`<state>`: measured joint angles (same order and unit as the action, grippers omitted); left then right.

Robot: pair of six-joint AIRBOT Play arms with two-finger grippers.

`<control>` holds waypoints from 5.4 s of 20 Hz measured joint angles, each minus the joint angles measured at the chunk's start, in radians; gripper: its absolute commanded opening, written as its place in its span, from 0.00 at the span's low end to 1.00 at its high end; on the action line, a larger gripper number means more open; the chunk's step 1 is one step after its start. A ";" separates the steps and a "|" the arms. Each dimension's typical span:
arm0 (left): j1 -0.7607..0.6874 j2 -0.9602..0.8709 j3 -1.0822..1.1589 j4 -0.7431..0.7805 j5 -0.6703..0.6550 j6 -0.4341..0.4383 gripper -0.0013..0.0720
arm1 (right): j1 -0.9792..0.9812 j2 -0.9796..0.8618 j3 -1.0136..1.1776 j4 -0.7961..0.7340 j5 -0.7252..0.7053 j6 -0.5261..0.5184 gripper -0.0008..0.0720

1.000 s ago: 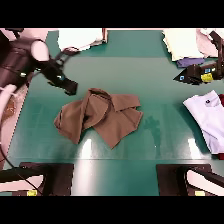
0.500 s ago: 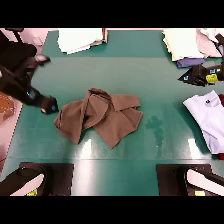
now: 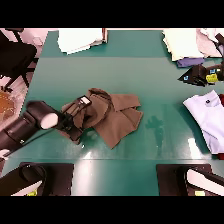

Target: Fold the shirts.

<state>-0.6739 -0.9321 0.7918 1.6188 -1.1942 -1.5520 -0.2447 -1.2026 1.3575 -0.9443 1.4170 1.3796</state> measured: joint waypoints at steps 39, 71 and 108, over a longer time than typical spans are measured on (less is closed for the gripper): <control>-0.076 -0.033 0.116 0.335 -0.114 -0.154 0.05 | 0.270 -0.075 -0.451 0.231 -0.160 0.016 0.85; -0.069 -0.032 0.173 0.444 -0.135 -0.114 0.04 | 0.417 -0.130 -0.547 0.298 -0.420 0.101 0.04; 0.248 -0.040 0.869 0.341 -0.291 0.214 0.05 | -0.292 0.560 -0.173 0.268 -0.115 0.094 0.04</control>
<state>-0.4255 -0.9718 1.6611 1.9598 -1.4849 -1.3384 -0.5365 -0.6422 1.1843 -0.6762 1.3022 1.4738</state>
